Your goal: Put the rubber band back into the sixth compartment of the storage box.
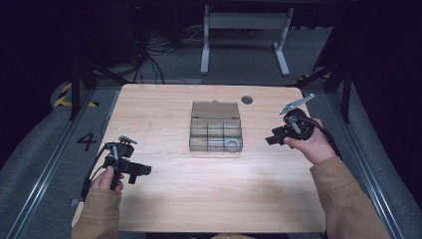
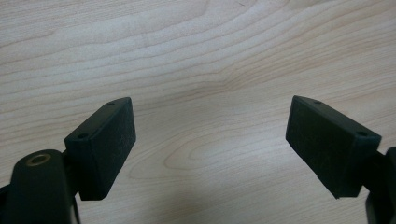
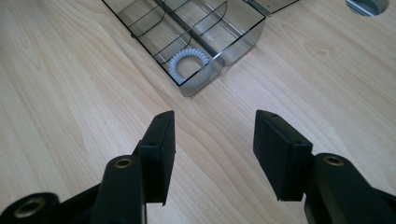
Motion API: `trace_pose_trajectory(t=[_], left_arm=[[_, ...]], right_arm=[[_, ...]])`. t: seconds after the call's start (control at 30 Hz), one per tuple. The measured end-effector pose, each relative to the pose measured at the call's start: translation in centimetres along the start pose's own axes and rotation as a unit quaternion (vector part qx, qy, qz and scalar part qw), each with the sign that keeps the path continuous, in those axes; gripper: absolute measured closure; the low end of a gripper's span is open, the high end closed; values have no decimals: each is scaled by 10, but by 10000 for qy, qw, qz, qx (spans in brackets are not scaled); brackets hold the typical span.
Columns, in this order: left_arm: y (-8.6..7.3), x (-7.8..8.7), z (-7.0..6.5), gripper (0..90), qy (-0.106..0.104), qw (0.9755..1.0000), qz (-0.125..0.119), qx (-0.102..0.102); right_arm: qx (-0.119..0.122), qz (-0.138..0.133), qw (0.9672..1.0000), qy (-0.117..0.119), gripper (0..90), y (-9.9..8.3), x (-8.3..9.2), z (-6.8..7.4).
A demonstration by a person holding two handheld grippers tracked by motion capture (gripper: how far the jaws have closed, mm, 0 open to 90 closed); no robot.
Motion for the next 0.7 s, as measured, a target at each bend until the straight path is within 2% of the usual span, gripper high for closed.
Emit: trace_pose_trajectory(t=[0.37, 0.57, 0.7], left_arm=[[0, 1, 1, 166, 7, 10000, -26, 11], [2, -1, -2, 166, -1, 10000, -17, -9], [2, -1, -2, 166, 14, 10000, -21, -30]], right_arm=[[-64, -111, 9999, -25, 493, -21, 10, 1], [-72, -248, 9996, -106, 481, -34, 19, 8], [-88, -222, 9997, -88, 459, -41, 22, 13]])
Point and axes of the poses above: each handheld gripper's, and its own axes: x roughly backward along the jaws, y roughly out of its top, z roughly to its left, the point moved 4 cm from there along -x, roughly forward along the jaws, and after that the axes turned 3 degrees about -z, right-handed, at the moved point
